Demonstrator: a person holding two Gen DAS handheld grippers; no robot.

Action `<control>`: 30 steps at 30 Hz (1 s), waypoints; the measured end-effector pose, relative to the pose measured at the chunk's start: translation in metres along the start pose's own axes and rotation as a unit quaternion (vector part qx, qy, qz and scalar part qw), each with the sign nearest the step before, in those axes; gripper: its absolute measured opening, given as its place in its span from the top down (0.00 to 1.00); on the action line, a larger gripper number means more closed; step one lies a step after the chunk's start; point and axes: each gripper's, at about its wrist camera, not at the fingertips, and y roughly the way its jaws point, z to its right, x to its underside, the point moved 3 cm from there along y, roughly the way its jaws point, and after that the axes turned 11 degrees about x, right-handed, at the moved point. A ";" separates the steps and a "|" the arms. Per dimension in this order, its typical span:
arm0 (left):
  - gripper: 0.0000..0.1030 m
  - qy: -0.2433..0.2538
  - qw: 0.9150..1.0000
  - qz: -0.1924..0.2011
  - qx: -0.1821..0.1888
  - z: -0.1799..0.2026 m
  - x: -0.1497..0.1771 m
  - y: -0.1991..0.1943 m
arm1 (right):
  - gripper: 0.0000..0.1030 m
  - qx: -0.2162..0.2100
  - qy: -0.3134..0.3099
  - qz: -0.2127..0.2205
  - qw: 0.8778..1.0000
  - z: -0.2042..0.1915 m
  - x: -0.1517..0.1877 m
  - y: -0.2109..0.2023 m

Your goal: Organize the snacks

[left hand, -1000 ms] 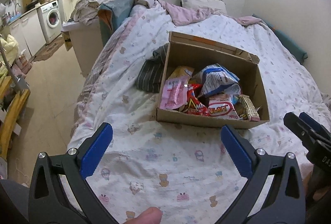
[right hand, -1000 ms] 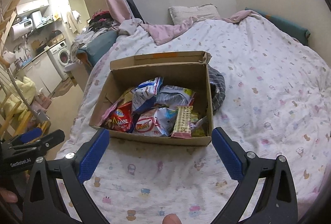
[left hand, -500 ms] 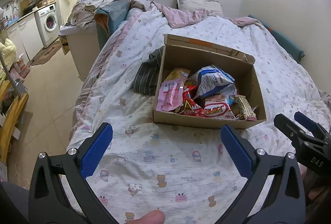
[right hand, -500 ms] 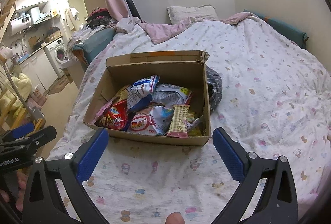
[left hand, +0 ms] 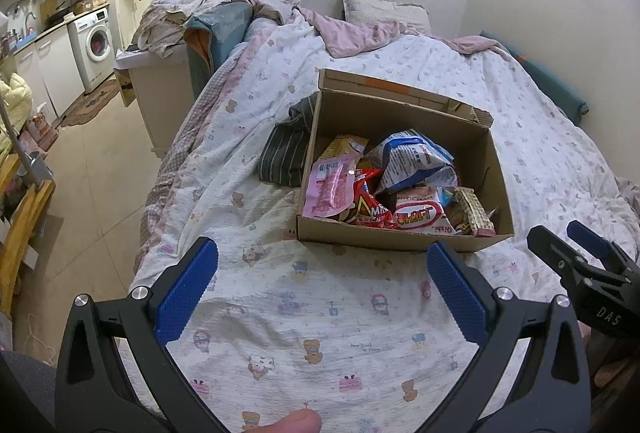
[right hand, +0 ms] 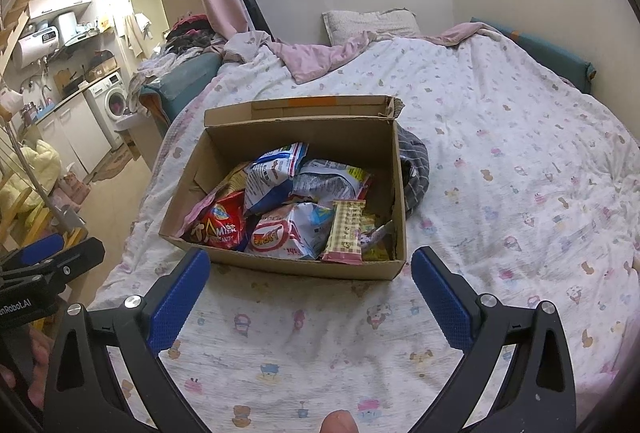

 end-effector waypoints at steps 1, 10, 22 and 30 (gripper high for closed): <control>0.00 0.000 1.000 0.000 0.000 0.000 0.000 0.000 | 0.00 0.000 0.001 0.001 1.000 0.000 0.000 0.000; 0.00 -0.003 1.000 -0.002 -0.001 0.001 0.000 0.000 | 0.00 0.000 0.001 0.000 1.000 0.001 0.000 0.001; 0.00 -0.005 1.000 0.000 -0.003 0.000 0.000 -0.001 | 0.00 0.003 0.001 0.003 1.000 0.002 0.000 0.001; 0.00 -0.010 1.000 0.002 -0.007 -0.003 0.000 -0.002 | 0.00 0.003 0.002 -0.001 1.000 0.004 -0.001 0.001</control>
